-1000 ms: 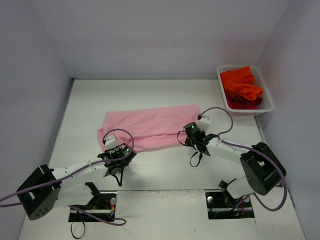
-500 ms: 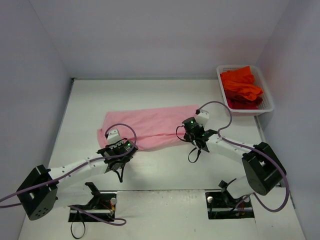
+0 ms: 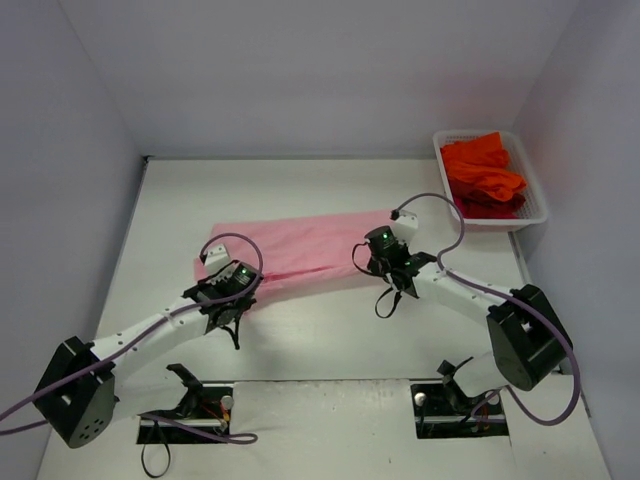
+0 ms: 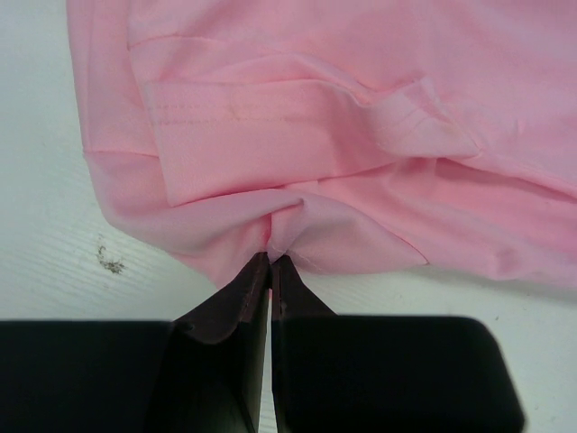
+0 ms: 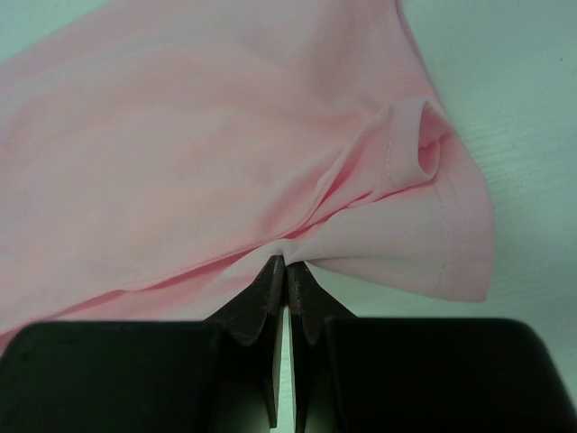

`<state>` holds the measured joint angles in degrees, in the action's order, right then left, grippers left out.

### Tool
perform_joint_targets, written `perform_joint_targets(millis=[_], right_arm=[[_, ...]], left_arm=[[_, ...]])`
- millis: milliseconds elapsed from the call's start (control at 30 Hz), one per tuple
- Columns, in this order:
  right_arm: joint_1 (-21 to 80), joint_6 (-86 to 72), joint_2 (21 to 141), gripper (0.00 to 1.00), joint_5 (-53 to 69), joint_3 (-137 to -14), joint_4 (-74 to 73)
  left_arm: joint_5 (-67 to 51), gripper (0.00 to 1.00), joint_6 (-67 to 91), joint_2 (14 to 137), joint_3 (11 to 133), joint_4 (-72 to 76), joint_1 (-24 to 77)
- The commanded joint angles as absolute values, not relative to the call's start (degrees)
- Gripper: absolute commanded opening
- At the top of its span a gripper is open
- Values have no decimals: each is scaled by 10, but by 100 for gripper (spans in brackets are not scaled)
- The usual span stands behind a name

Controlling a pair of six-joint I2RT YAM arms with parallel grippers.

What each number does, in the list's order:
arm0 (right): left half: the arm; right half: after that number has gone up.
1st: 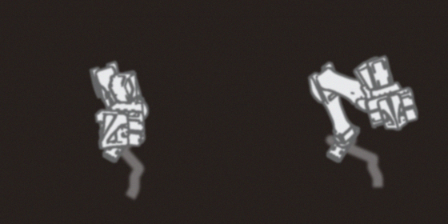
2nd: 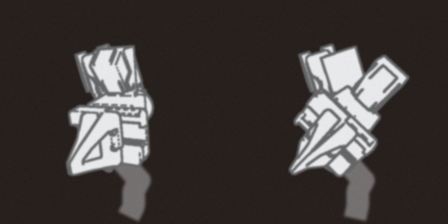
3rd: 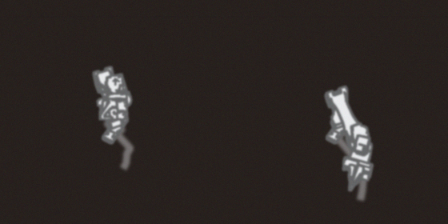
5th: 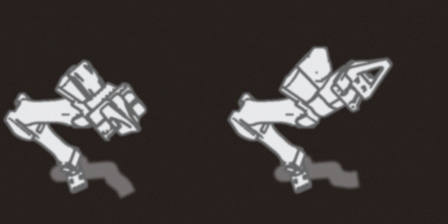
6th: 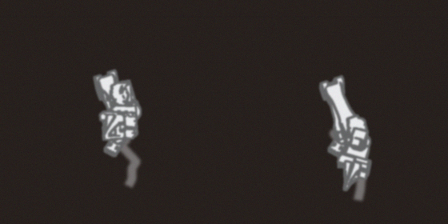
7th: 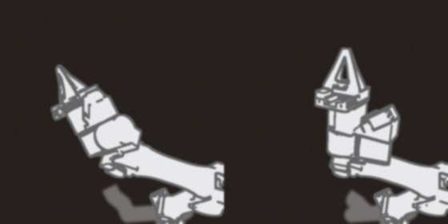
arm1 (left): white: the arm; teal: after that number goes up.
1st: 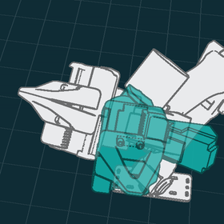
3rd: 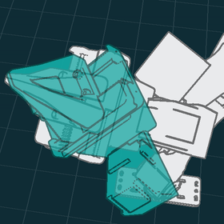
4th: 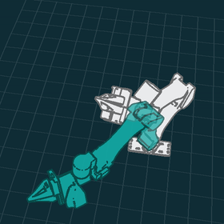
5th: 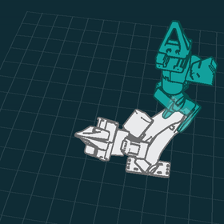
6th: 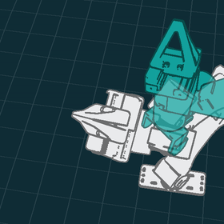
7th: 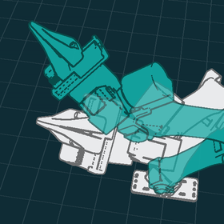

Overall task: Fold and stack the t-shirts
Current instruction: Fold the tshirt

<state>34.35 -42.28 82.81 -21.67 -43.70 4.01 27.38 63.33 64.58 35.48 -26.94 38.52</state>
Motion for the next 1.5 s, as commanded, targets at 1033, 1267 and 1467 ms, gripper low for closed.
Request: perform_joint_targets(millis=[1033, 1267, 1467], right_arm=[[301, -364, 919, 0, -225, -573, 54], [300, -354, 954, 0, -219, -606, 54], [298, -349, 976, 0, -216, -630, 54]], left_arm=[[173, 0, 438, 735, 519, -192, 261], [167, 0, 417, 734, 541, -201, 246], [149, 0, 399, 747, 560, -200, 232]])
